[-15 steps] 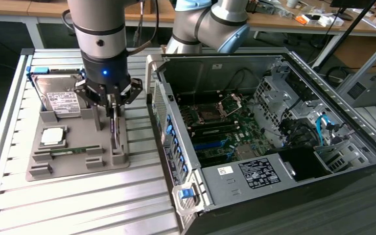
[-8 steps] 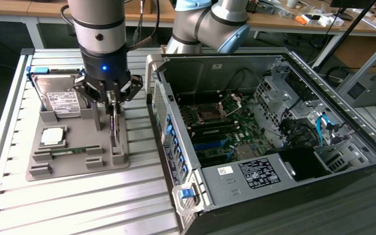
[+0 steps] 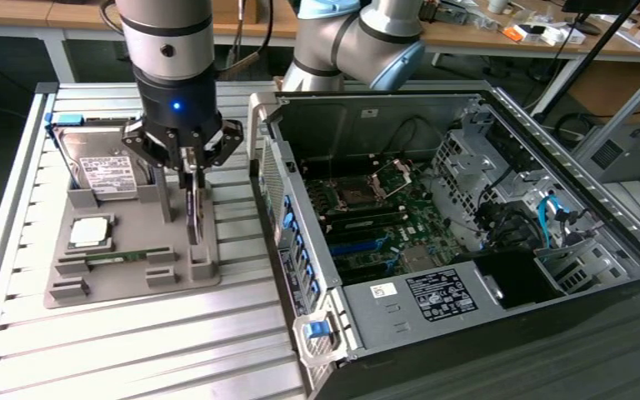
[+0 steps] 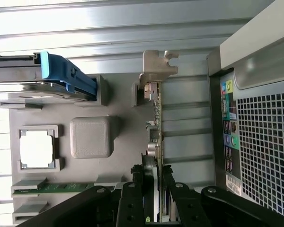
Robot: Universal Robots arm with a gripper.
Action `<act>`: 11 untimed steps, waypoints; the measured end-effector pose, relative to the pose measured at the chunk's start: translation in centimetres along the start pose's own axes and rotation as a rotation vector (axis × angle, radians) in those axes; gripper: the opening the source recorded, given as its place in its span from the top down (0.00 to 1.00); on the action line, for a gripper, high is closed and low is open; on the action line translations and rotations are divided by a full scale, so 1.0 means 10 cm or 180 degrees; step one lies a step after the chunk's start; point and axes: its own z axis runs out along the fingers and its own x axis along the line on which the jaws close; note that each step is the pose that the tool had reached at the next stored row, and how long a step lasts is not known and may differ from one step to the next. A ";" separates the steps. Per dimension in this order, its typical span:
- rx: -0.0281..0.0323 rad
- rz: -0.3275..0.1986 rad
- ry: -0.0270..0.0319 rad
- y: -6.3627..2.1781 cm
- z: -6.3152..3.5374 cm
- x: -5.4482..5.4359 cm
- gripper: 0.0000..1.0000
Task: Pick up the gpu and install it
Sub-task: 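Pick up the gpu and move the gpu toward the slot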
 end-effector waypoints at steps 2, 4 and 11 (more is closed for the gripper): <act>-0.0001 0.0000 0.0000 0.001 -0.024 0.00 0.73; -0.0002 0.0000 0.0000 0.002 -0.051 0.00 0.73; -0.0008 0.0000 0.0001 0.008 -0.156 0.00 0.73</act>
